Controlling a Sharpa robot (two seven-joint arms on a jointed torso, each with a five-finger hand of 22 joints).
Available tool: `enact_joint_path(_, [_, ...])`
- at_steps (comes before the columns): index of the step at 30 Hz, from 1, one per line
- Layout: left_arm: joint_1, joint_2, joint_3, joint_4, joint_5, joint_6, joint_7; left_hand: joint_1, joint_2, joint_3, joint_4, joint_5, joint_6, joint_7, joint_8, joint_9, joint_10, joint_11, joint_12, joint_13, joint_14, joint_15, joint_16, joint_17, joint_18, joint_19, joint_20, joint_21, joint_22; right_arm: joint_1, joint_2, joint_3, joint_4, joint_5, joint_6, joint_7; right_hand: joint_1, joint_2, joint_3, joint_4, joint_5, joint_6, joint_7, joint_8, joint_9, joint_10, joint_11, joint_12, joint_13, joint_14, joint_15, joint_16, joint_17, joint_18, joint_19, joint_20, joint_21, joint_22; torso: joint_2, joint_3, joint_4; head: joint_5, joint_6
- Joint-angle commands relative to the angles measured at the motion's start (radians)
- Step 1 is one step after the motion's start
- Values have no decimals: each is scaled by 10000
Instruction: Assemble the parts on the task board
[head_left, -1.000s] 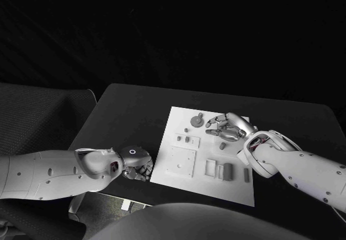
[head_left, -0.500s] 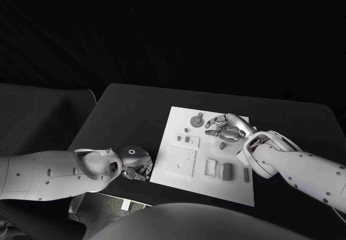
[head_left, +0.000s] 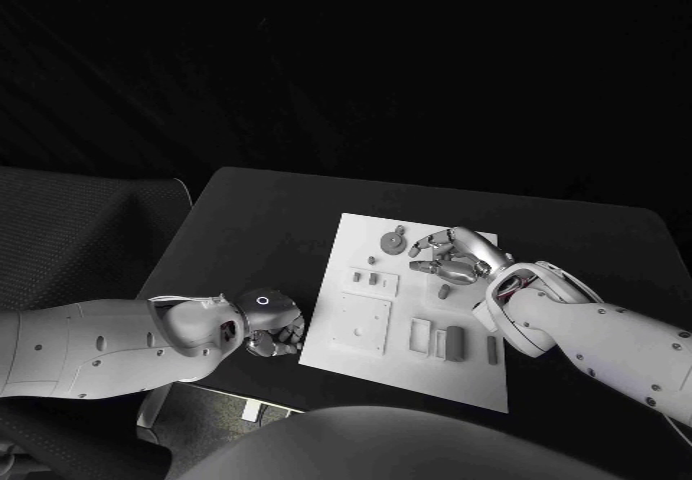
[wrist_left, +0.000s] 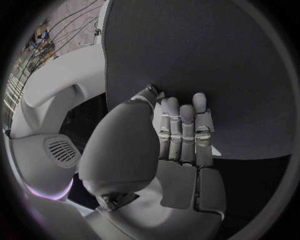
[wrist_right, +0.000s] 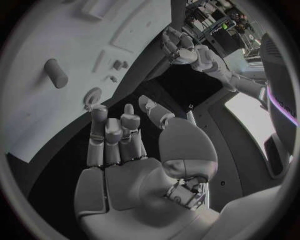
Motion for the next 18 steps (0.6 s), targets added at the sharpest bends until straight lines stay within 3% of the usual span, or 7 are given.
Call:
enact_joint_path(1, [-27, 51, -35, -177, -184, 362, -870, -764, -13, 2607, -2533, -73, -69, -41, 120, -1133, -115, 10, 128, -89, -80, -9, 117, -162, 162, -68, 2, 131, 229, -8, -2, 2, 17, -95, 143, 72, -112, 26, -40, 45, 54, -164, 232, 6, -17, 0, 93, 54, 16, 85, 1, -1, 7, 156, 78, -18, -55, 18, 0, -4, -1, 2, 0])
enact_joint_path(9, [-24, 77, -35, -173, -183, 359, -843, -1283, 241, 3038, -2976, -139, 25, -121, 281, -1117, -229, 17, 225, -172, -165, 7, 223, -305, 167, -111, 24, 208, 219, -11, -7, 1, 37, -97, 155, 71, -133, 14, -46, 53, 54, -166, 232, 7, -21, 3, 92, 58, 16, 87, 0, 2, 7, 156, 82, -19, -54, 18, 0, 0, 0, -3, 0])
enact_joint_path(18, [-24, 115, -35, -165, -182, 336, -794, -1448, 185, 3324, -3054, -144, 41, -180, 357, -1092, -291, 21, 278, -213, -208, 20, 270, -381, 173, -134, 35, 229, 216, -24, -14, 1, 55, -100, 186, 65, -159, 5, -51, 65, 53, -168, 232, 9, -26, 5, 92, 63, 17, 90, 0, 5, 8, 156, 88, -21, -52, 18, 0, 4, -1, -14, 0])
